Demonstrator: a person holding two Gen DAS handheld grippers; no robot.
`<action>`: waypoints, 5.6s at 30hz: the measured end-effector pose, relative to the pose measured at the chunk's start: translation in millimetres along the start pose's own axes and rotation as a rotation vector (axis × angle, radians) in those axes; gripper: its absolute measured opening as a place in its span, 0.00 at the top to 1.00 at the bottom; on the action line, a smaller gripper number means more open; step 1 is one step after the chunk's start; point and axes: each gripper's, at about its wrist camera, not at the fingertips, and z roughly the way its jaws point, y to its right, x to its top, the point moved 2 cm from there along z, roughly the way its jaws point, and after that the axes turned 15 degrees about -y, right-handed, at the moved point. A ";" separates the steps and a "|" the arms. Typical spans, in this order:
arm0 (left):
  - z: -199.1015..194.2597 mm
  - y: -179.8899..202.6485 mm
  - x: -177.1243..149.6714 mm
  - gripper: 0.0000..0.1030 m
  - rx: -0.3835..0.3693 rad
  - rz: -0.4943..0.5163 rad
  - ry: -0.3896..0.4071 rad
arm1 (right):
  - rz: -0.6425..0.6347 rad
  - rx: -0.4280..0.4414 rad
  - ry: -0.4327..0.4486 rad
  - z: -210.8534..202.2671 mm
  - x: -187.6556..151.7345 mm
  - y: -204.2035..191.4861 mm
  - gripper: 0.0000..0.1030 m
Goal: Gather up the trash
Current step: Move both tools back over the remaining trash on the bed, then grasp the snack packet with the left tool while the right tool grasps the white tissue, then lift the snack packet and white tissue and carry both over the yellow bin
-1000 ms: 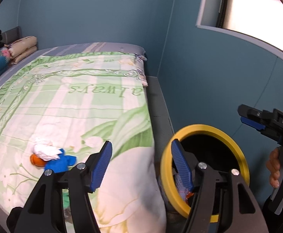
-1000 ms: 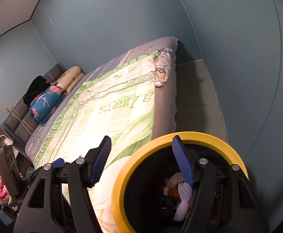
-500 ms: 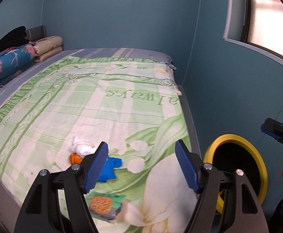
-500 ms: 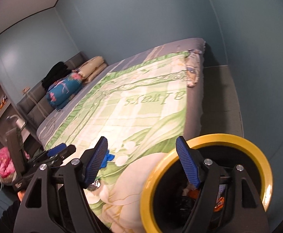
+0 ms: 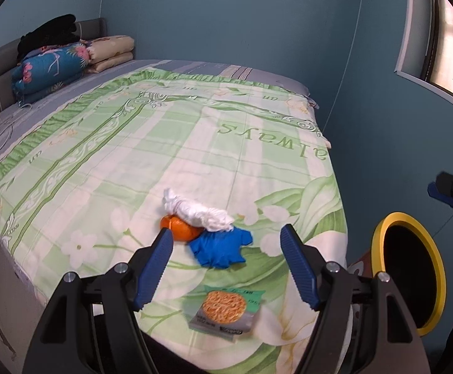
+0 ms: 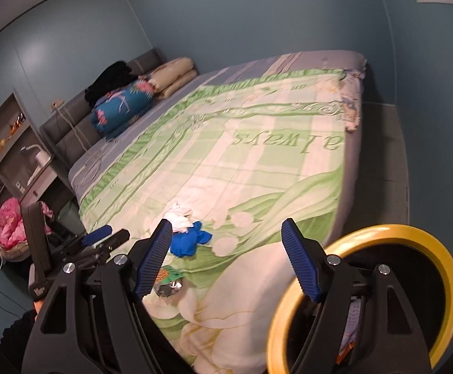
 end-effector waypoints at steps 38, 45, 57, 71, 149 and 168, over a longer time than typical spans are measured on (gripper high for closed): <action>100.7 -20.2 -54.5 0.65 -0.173 -0.093 -0.226 | -0.186 0.063 -0.610 292.1 66.3 -110.0 0.45; 100.4 -15.0 -55.2 0.87 -0.196 -0.064 -0.220 | -0.160 0.052 -0.646 311.3 61.0 -102.3 0.70; 91.6 -7.2 -58.1 0.95 -0.196 -0.038 -0.193 | -0.199 -0.003 -0.597 301.6 55.6 -107.4 0.88; 59.3 -0.3 -61.9 0.96 -0.194 0.001 -0.132 | -0.183 0.010 -0.580 268.6 36.3 -94.3 0.89; -69.4 230.8 15.4 0.95 -0.196 0.415 0.203 | 0.279 -0.109 0.127 -112.4 -74.7 104.9 0.88; 8.1 258.4 13.9 0.95 -0.204 0.398 0.043 | 0.380 -0.178 0.033 -74.5 -85.2 133.4 0.88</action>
